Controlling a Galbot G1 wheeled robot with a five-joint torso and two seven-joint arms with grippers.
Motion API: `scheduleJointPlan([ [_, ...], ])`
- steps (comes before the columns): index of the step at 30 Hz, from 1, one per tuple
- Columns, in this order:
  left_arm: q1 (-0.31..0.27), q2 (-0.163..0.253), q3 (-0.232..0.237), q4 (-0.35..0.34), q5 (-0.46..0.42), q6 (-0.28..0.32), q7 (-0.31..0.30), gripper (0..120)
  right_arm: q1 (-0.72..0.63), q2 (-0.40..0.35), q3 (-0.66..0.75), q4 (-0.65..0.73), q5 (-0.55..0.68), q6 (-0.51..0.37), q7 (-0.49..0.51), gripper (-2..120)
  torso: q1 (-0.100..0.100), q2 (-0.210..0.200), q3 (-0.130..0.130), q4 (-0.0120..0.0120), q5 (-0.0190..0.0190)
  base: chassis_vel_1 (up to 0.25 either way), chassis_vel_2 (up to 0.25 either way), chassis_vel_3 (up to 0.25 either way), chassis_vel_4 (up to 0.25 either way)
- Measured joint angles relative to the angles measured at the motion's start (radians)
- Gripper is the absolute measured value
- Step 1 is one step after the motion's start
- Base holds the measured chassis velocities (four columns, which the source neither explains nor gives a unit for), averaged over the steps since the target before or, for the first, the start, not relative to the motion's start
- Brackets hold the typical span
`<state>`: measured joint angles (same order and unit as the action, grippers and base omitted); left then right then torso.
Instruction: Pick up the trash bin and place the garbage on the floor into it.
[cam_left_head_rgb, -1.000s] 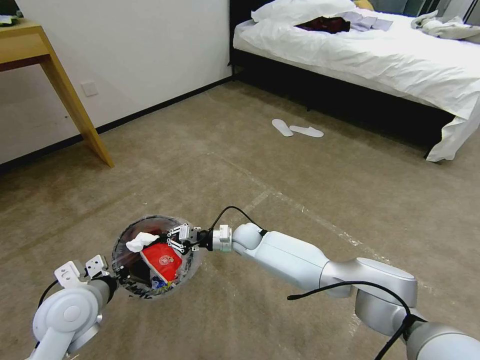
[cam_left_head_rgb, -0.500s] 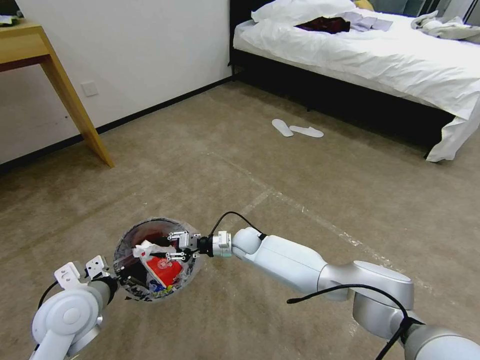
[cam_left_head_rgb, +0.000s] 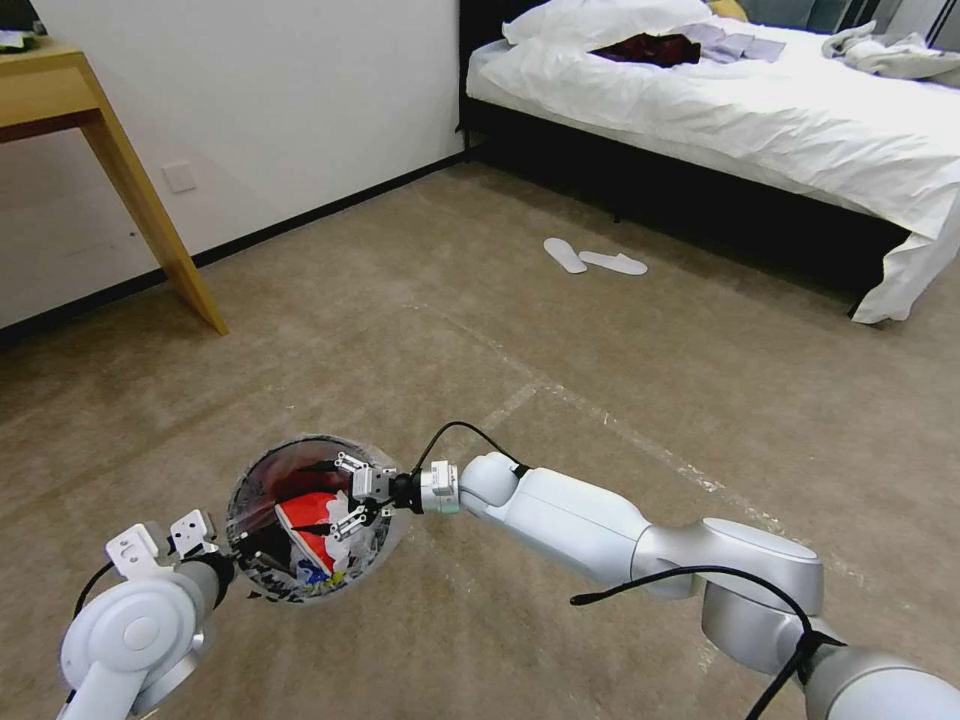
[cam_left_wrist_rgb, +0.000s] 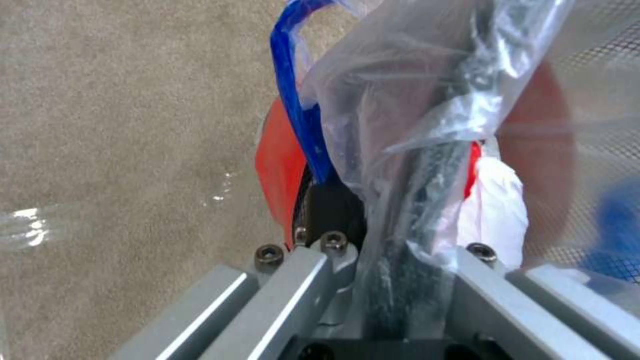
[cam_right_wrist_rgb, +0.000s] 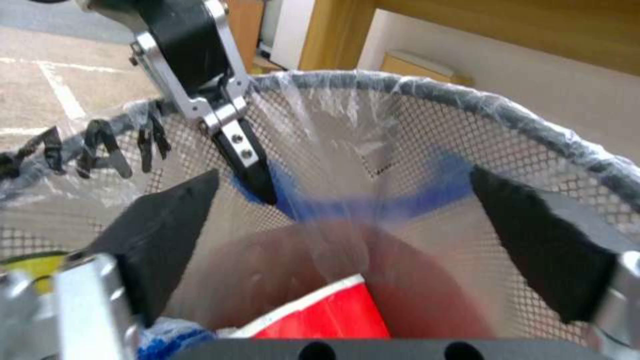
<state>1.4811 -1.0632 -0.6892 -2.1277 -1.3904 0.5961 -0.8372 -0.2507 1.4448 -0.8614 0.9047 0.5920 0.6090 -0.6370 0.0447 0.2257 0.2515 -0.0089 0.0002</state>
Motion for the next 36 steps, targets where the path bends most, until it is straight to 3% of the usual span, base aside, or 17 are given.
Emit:
scheduleJointPlan([
  [5,0.000,0.004,-0.007,0.001,-0.002,0.000,0.000,0,0.005,-0.016,0.028,0.047,0.011,0.012,0.002,100,0.000,0.000,0.000,-0.0001,0.0000,0.000,0.000,0.000,0.000],
  [13,-0.003,0.014,-0.020,0.012,-0.024,0.004,-0.015,0,0.037,-0.059,0.200,0.143,0.023,0.041,0.026,100,0.000,0.000,0.000,0.0001,0.0000,0.000,0.000,0.000,0.000],
  [19,-0.012,0.015,-0.027,0.023,-0.062,0.004,-0.047,0,0.010,-0.113,0.391,0.284,0.018,0.038,0.176,100,0.000,0.000,0.000,0.0003,0.0001,0.000,0.000,0.000,0.000],
  [21,-0.013,0.020,-0.035,0.030,-0.084,0.005,-0.061,0,-0.046,-0.156,0.509,0.370,0.005,0.019,0.278,100,0.000,0.000,0.000,-0.0001,0.0002,0.000,0.000,0.000,0.000],
  [25,-0.013,0.022,-0.041,0.032,-0.100,0.005,-0.073,0,-0.111,-0.189,0.604,0.420,-0.015,0.010,0.341,100,0.000,0.000,0.000,-0.0001,0.0003,0.000,0.000,0.000,0.000],
  [27,-0.008,0.017,-0.057,0.029,-0.127,0.007,-0.097,0,-0.219,-0.226,0.763,0.485,-0.050,-0.012,0.456,100,0.000,0.000,0.000,-0.0007,0.0005,0.000,0.000,0.000,0.000],
  [31,0.003,0.010,-0.072,0.022,-0.141,0.010,-0.117,0,-0.274,-0.235,0.859,0.512,-0.078,-0.018,0.525,100,0.000,0.000,0.000,-0.0002,0.0004,0.000,0.000,0.000,0.000],
  [33,0.010,0.004,-0.089,0.013,-0.159,0.017,-0.138,0,-0.374,-0.252,1.001,0.559,-0.110,-0.035,0.622,100,0.000,0.000,0.000,0.0005,0.0004,0.000,0.000,0.000,0.000],
  [34,0.010,0.004,-0.089,0.013,-0.159,0.017,-0.138,0,-0.374,-0.252,1.001,0.559,-0.110,-0.035,0.622,100,0.000,0.000,0.000,0.0005,0.0004,0.000,0.000,0.000,0.000],
  [36,0.011,-0.002,-0.104,0.005,-0.182,0.019,-0.160,0,-0.498,-0.266,1.132,0.615,-0.128,-0.059,0.658,100,0.000,0.000,0.000,0.0003,0.0002,0.000,0.000,0.000,0.000],
])
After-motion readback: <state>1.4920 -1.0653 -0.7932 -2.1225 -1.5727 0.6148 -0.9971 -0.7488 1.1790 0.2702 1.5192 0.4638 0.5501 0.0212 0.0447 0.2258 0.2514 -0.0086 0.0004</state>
